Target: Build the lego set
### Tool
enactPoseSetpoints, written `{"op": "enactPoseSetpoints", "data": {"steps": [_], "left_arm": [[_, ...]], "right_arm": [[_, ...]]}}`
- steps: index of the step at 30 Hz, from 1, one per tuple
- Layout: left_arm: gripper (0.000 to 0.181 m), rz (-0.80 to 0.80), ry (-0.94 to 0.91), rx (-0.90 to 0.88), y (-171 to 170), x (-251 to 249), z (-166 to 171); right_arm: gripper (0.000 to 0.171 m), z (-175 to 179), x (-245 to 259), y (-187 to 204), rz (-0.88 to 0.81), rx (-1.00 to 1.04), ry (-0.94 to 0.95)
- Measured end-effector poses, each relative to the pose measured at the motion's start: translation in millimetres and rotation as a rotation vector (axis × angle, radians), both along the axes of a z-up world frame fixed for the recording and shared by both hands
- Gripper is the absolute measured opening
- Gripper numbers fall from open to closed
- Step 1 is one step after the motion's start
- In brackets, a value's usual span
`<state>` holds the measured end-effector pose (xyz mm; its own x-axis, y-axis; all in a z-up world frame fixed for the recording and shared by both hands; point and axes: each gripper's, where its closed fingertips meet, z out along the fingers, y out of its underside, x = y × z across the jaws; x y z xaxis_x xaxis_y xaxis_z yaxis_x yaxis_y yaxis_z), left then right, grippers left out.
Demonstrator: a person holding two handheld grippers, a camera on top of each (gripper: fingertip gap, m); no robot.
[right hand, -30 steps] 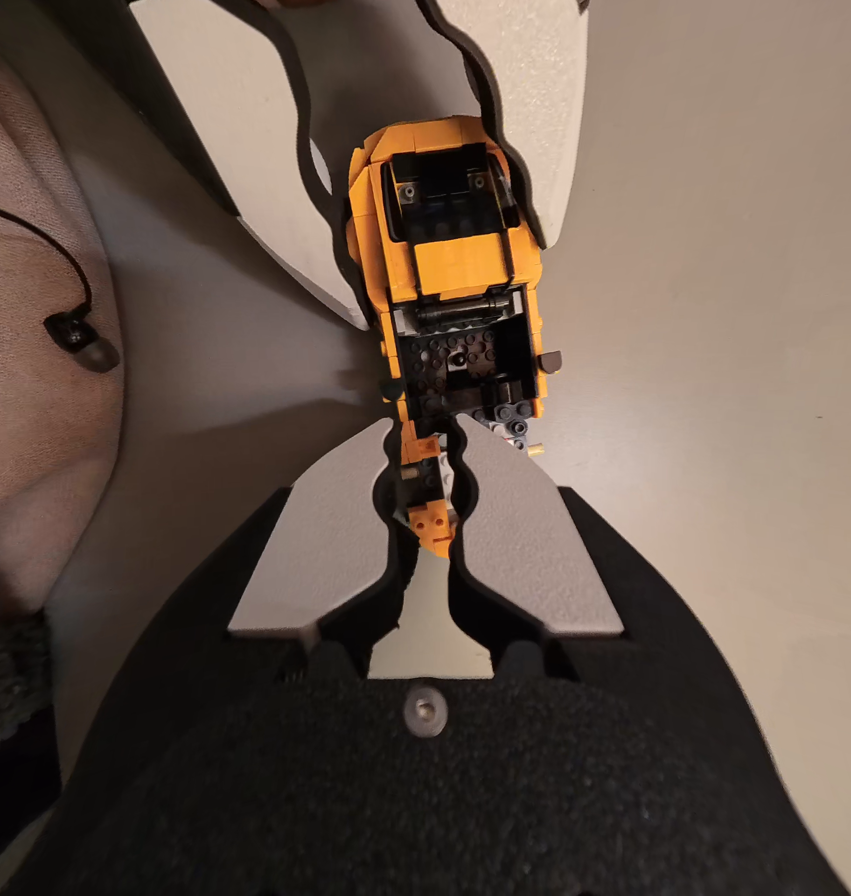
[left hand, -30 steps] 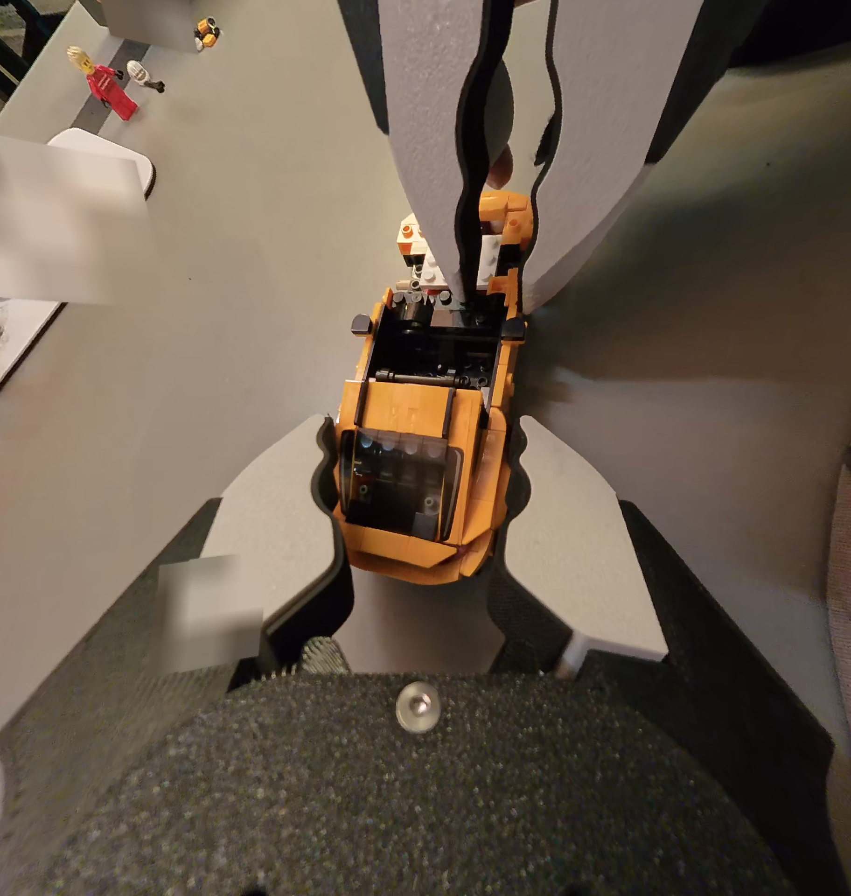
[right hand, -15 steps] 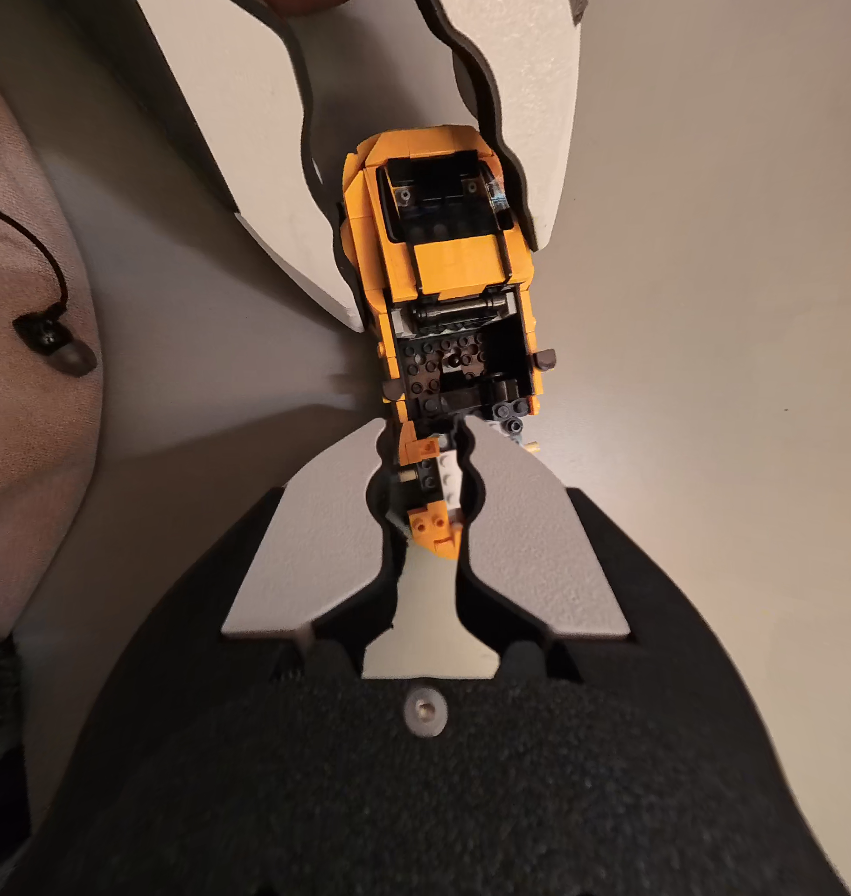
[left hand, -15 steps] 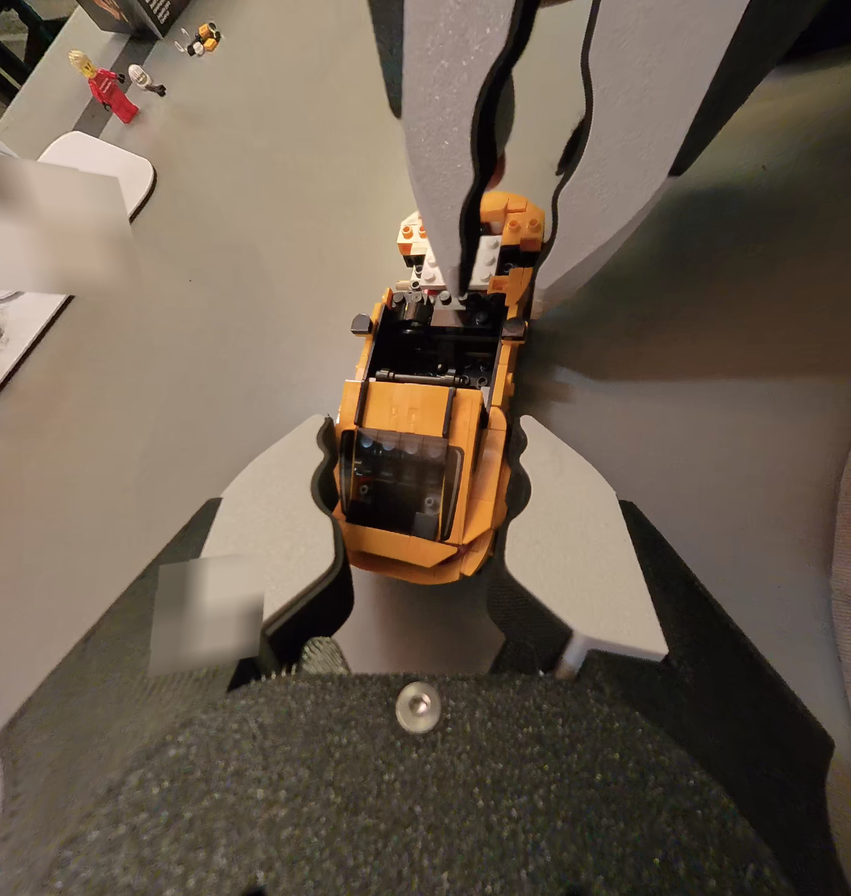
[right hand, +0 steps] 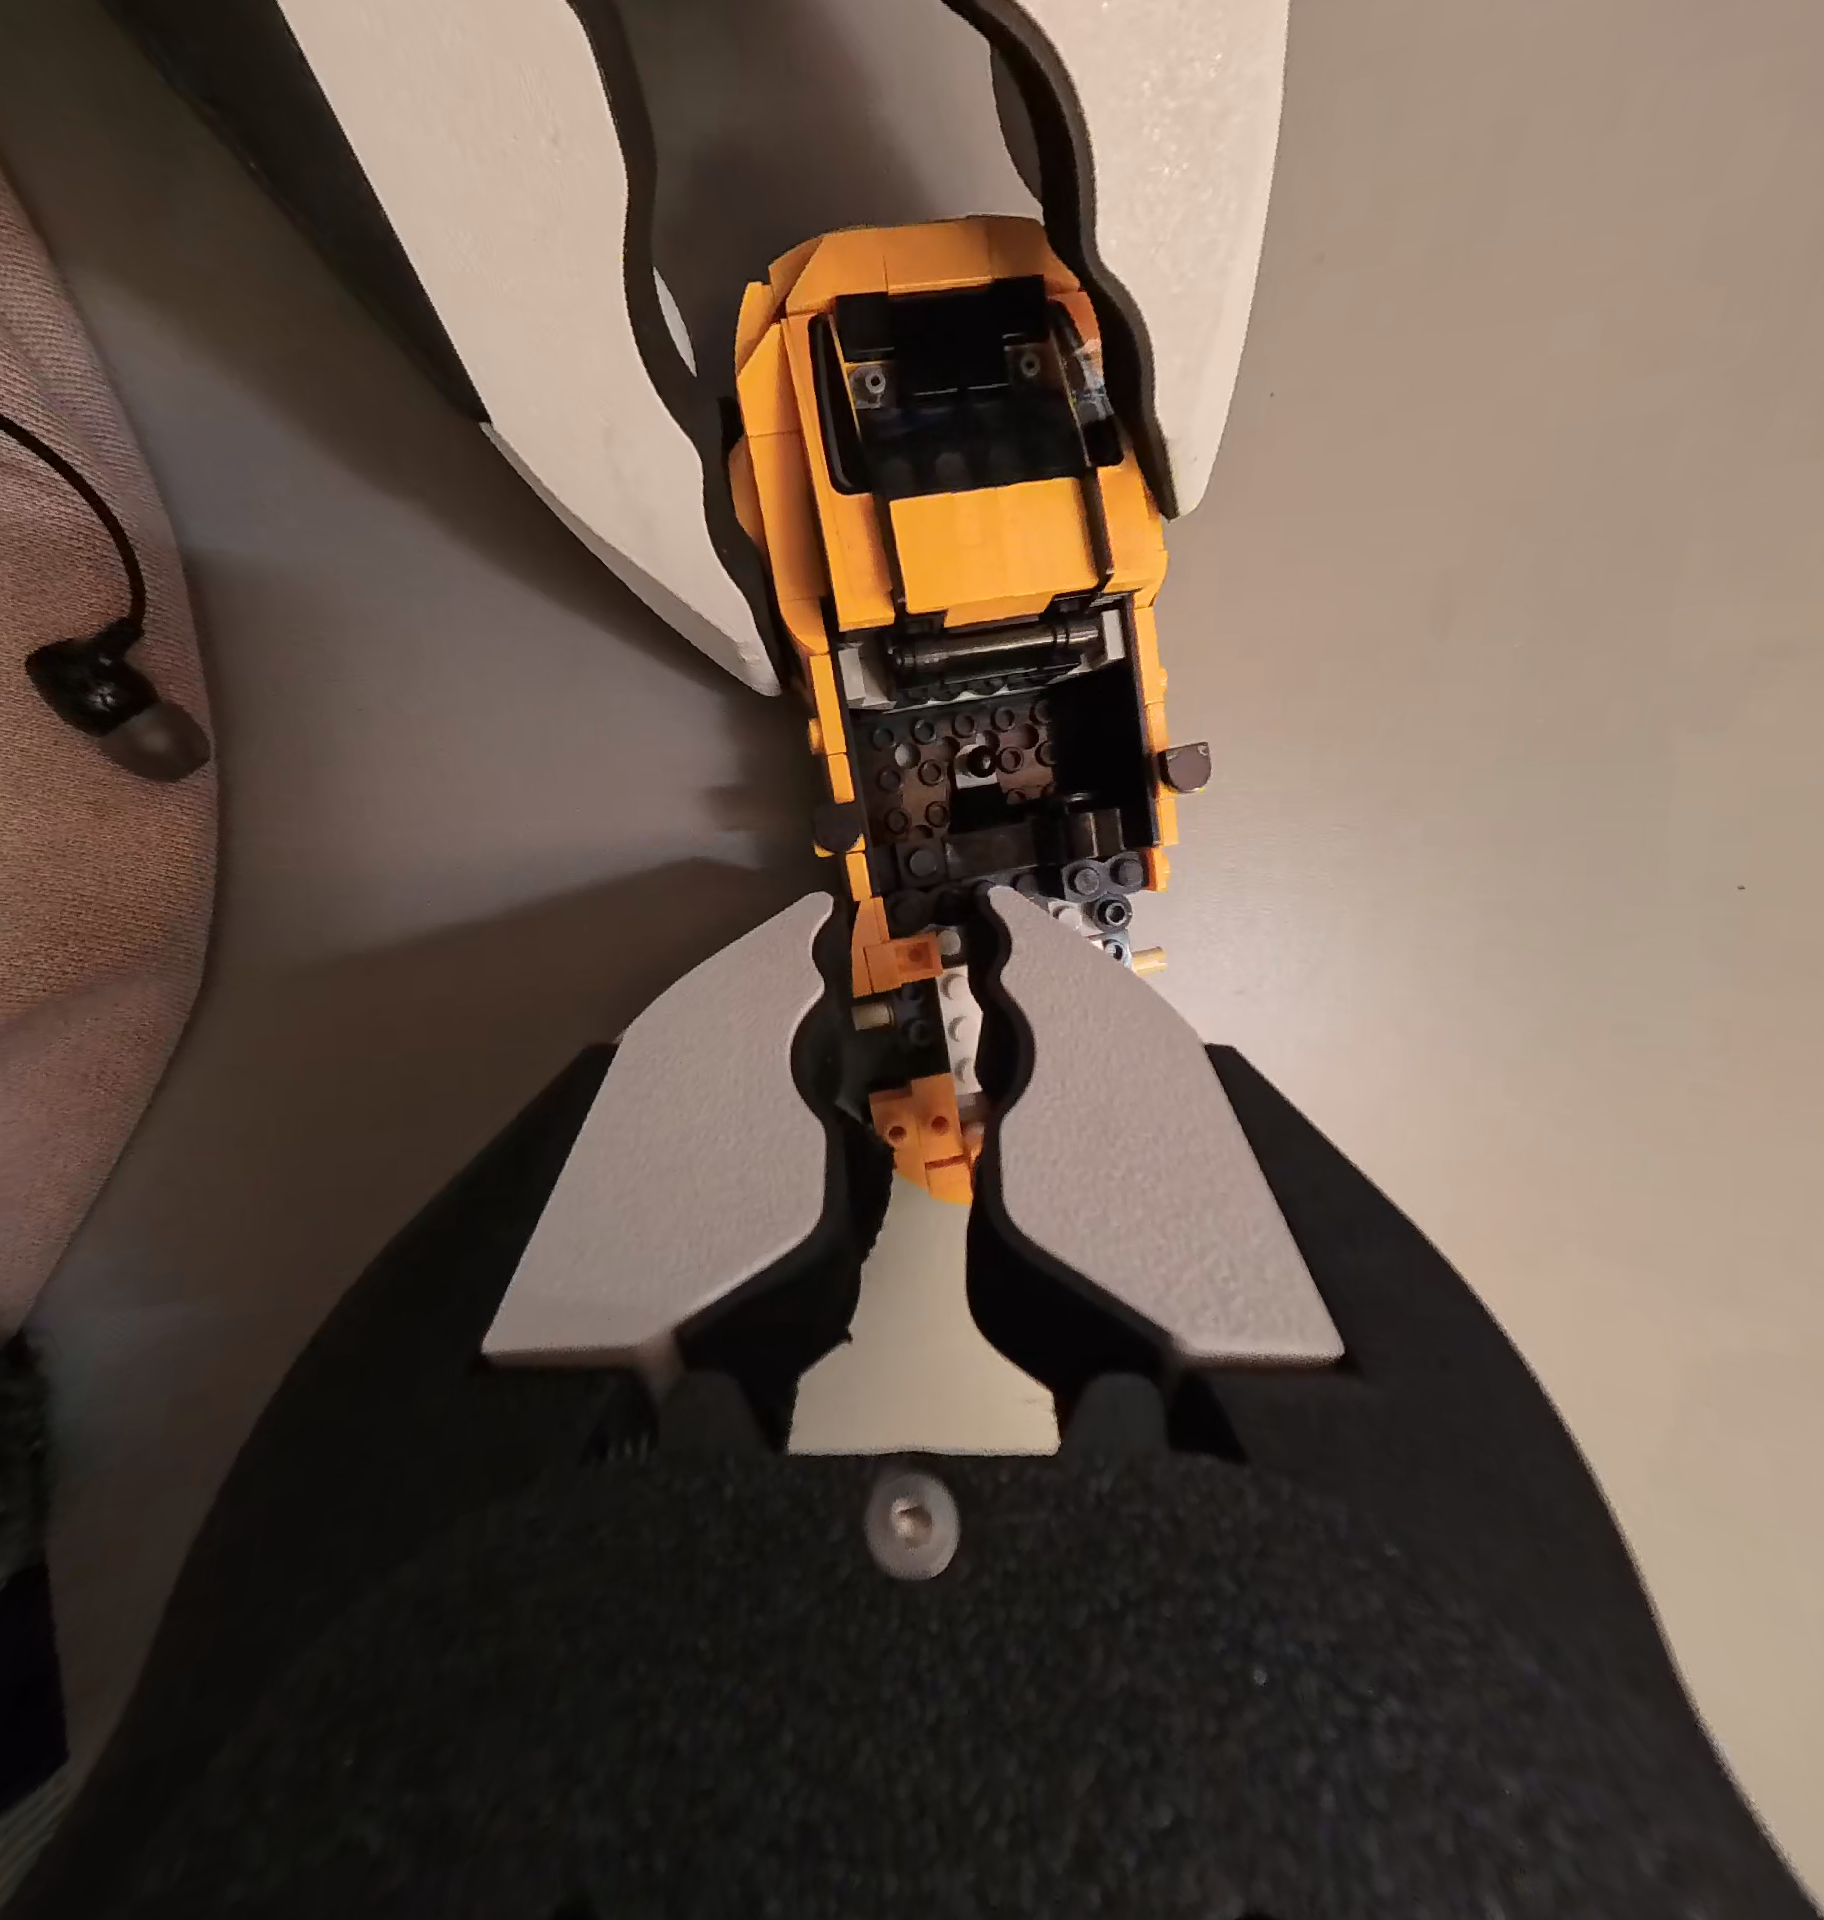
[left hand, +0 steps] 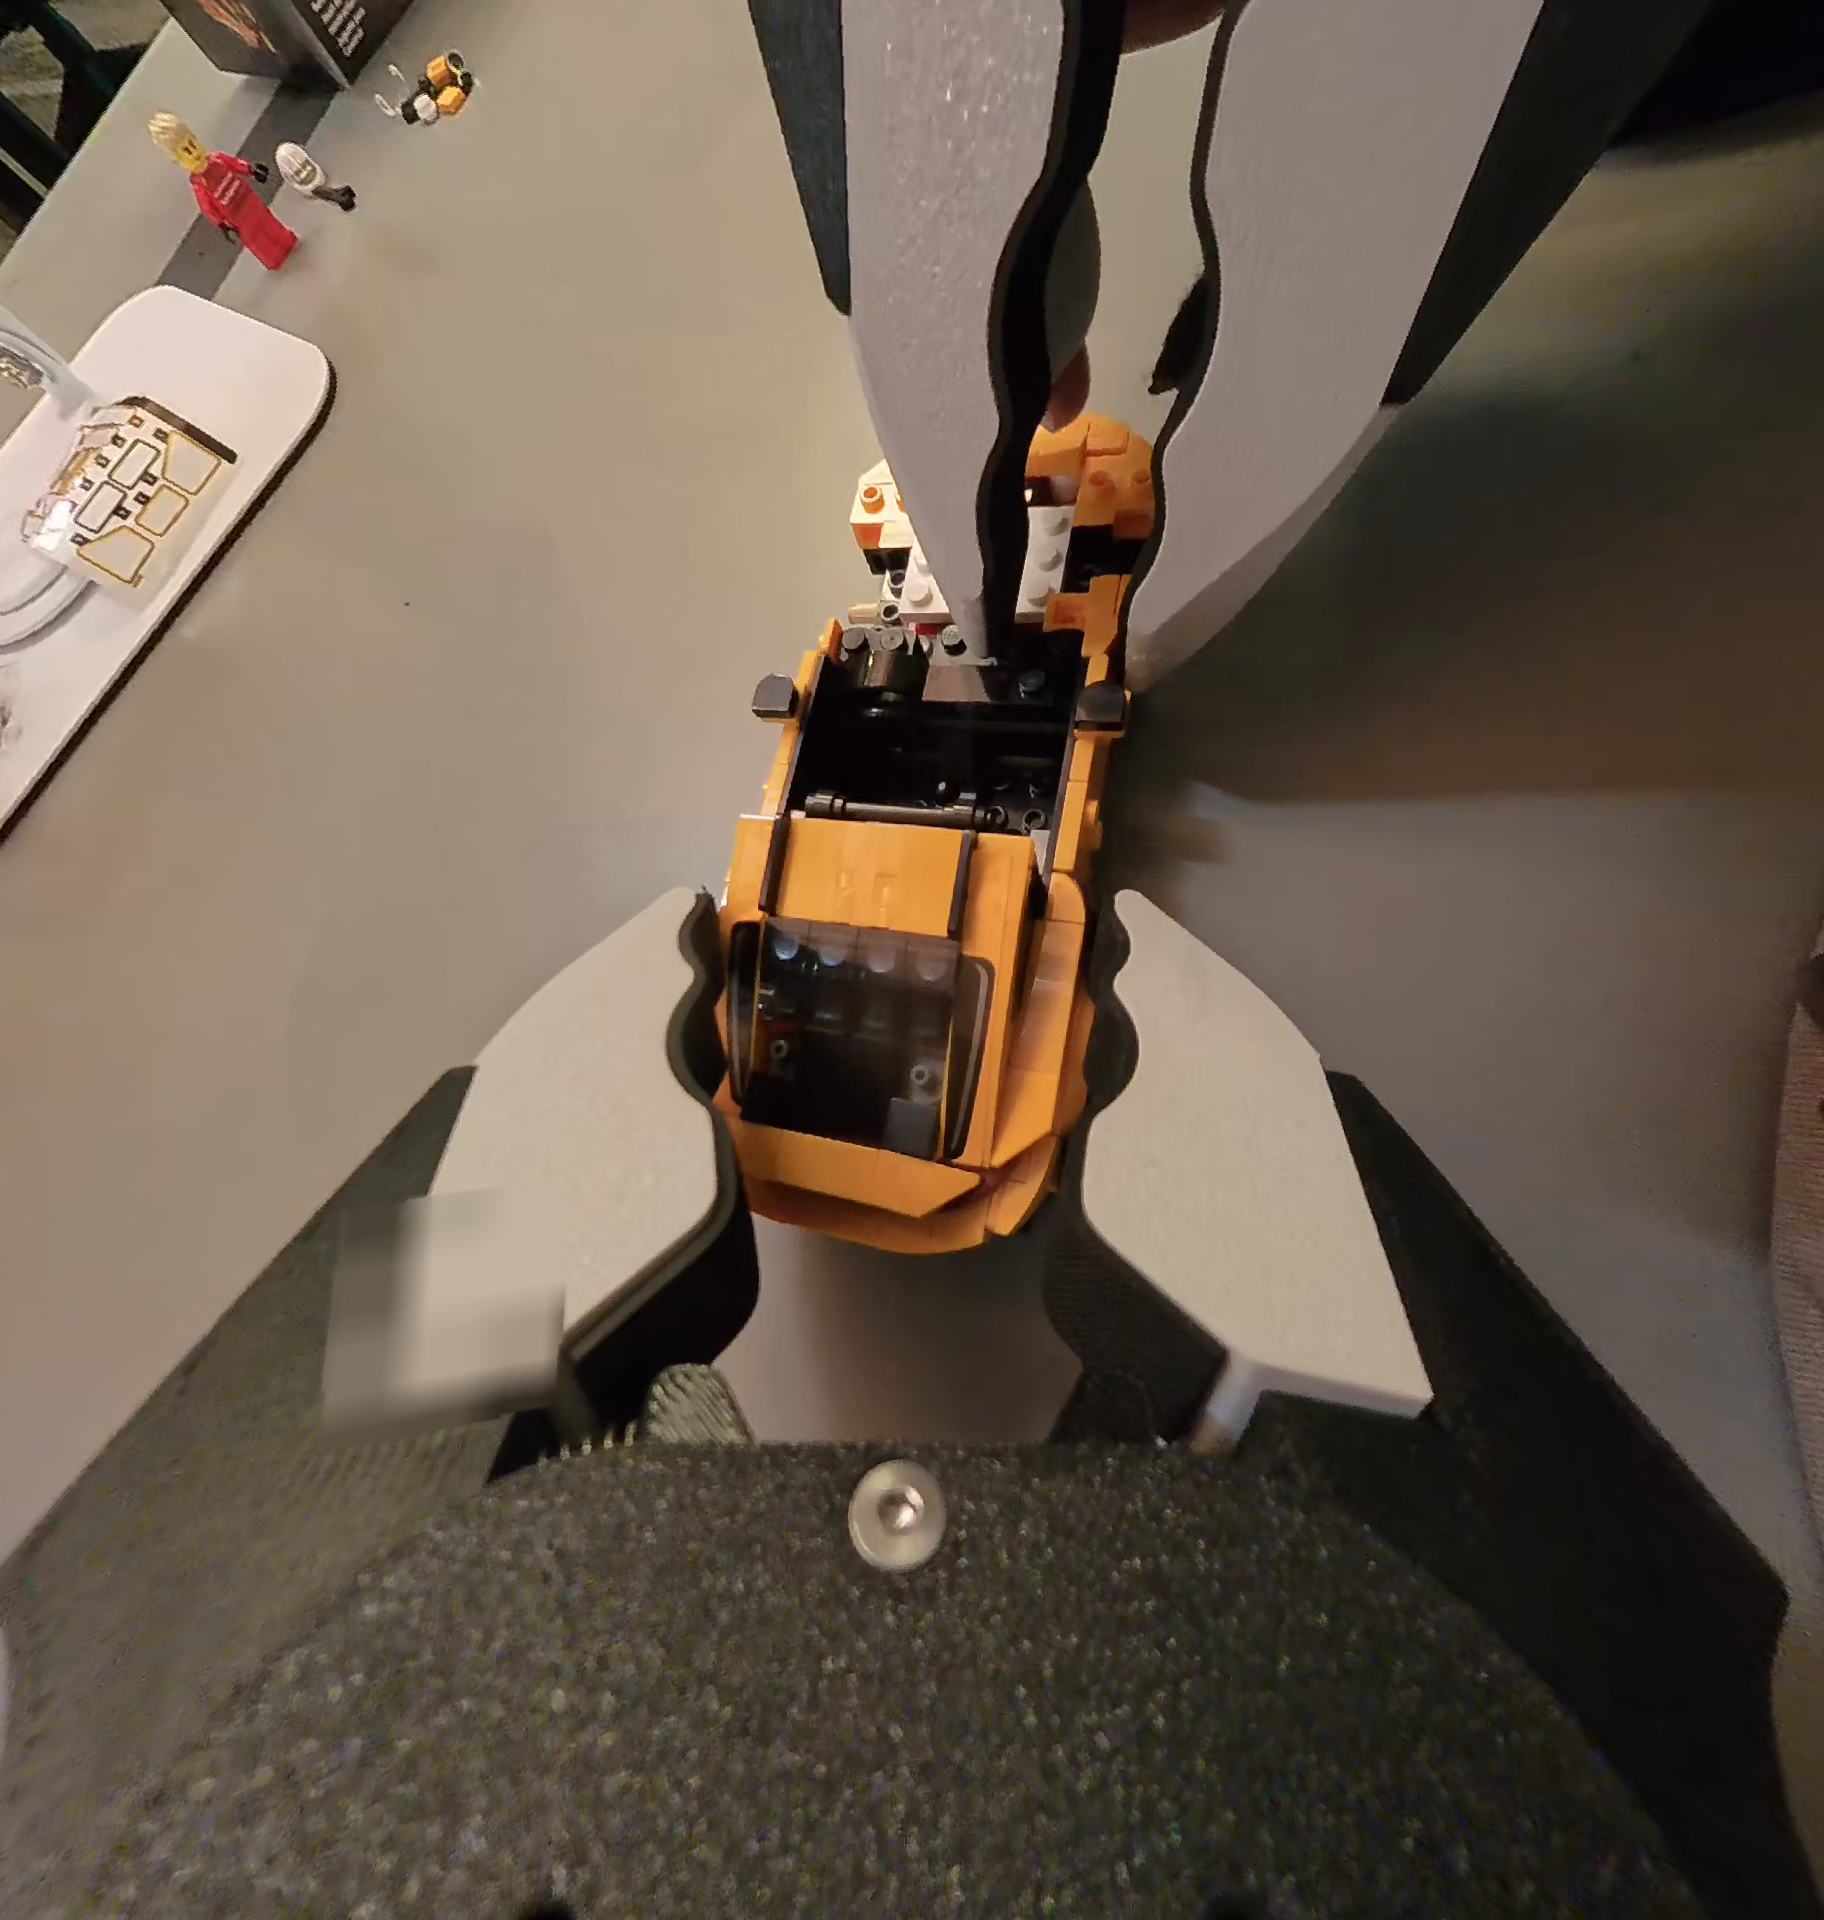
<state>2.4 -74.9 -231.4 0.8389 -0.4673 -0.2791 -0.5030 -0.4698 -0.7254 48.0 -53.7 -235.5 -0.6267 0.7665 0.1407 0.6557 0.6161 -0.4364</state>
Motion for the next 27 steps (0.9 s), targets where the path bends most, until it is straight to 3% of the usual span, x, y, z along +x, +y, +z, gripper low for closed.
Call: {"op": "enactPoseSetpoints", "data": {"steps": [11,21,27], "left_arm": [[0.068,-0.002,-0.014,0.0,1,1,0],[0.068,-0.006,-0.018,0.0,2,2,1],[0.068,-0.008,-0.019,-0.001,2,2,0]], "right_arm": [[0.023,10,1,-2,-0.021,-0.032,0.065],[0.0,16,-8,3,-0.117,-0.204,-0.026],[0.0,10,-7,2,-0.087,-0.163,-0.084]]}}
